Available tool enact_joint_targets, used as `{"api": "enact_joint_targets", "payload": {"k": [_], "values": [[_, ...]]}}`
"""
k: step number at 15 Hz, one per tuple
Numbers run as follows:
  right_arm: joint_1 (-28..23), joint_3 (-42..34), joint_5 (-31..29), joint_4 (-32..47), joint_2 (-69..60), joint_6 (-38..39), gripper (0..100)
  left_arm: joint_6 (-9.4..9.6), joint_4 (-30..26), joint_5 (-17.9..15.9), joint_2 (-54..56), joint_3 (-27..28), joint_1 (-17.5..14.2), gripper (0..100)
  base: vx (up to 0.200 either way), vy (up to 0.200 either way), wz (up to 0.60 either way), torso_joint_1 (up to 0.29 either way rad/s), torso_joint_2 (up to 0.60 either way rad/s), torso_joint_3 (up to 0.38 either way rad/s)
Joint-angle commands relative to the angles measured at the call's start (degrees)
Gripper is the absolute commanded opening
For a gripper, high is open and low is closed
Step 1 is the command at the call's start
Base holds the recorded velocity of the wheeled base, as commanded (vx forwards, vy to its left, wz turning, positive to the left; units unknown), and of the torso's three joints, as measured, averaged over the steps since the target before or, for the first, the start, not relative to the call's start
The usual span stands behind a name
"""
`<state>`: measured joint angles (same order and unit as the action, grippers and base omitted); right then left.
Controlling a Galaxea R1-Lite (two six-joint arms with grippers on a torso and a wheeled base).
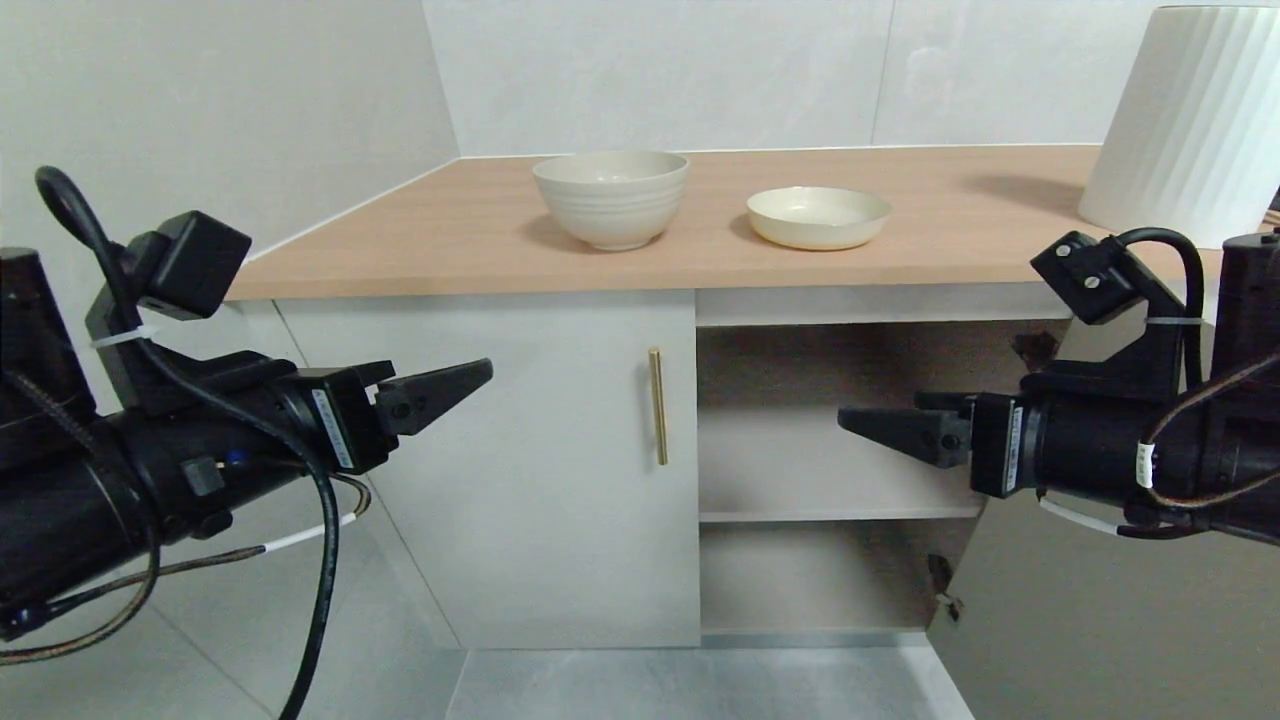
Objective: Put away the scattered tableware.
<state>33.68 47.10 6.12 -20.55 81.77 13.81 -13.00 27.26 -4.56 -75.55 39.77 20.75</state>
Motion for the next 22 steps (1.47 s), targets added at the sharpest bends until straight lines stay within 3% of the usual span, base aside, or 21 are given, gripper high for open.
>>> {"api": "enact_joint_targets", "payload": {"k": [1,13,22], "values": [[0.07,-0.08,0.03,-0.01,-0.30,-0.01,100,-0.01,-0.01,-0.01,-0.04,0.05,-0.01,100,0.200,0.000,0.00,0.007,0.00,0.007],[0.07,-6.06,0.30,-9.33,-0.92,-4.58,100,-0.01,-0.10,-0.19,1.72,-0.13,-0.01,100,0.017,0.000,0.00,0.002,-0.01,-0.003],[-2.22,-5.97,0.03,-12.23,3.13,-4.50,100,-0.28,-0.10,-0.27,-0.30,-0.21,-0.01,100,0.000,0.000,0.00,0.109,-0.39,-0.291]]}}
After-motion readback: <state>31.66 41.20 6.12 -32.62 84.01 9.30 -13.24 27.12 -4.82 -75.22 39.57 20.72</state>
